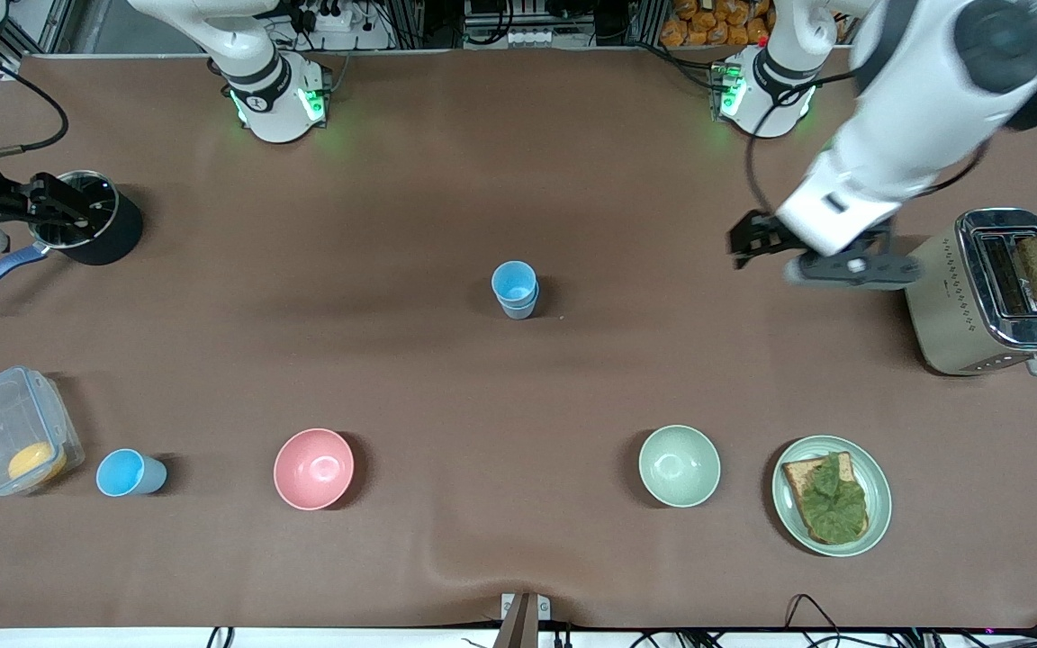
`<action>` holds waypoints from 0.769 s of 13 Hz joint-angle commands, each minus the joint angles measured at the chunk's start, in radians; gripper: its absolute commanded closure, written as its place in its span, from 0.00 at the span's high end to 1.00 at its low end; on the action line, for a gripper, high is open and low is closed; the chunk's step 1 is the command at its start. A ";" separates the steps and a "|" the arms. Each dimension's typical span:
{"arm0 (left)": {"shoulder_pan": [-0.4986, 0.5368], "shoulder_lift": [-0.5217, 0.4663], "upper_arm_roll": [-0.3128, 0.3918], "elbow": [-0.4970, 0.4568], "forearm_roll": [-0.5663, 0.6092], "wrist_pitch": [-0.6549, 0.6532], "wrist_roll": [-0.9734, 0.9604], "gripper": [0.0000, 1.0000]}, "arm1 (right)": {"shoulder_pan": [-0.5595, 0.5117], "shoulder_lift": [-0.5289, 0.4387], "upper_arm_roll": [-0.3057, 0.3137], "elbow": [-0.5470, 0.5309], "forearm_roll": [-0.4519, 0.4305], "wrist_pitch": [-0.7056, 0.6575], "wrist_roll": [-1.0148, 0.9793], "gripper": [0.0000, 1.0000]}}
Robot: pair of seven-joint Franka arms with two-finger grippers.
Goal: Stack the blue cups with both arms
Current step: 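Open the left gripper and withdraw it toward the toaster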
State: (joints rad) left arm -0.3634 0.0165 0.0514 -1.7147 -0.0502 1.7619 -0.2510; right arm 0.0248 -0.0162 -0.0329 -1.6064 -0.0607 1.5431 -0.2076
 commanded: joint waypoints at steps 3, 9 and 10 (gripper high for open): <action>0.133 -0.102 -0.019 -0.043 0.027 -0.070 0.119 1.00 | -0.022 0.009 0.013 0.019 0.012 -0.014 -0.004 1.00; 0.256 -0.162 -0.019 -0.056 0.030 -0.102 0.205 1.00 | -0.026 0.009 0.011 0.017 0.022 -0.014 -0.006 1.00; 0.256 -0.161 -0.018 -0.054 0.032 -0.104 0.205 1.00 | -0.028 0.009 0.011 0.017 0.022 -0.014 -0.004 1.00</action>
State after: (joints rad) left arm -0.1235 -0.1206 0.0487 -1.7456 -0.0452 1.6645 -0.0595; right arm 0.0238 -0.0159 -0.0338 -1.6064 -0.0578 1.5427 -0.2075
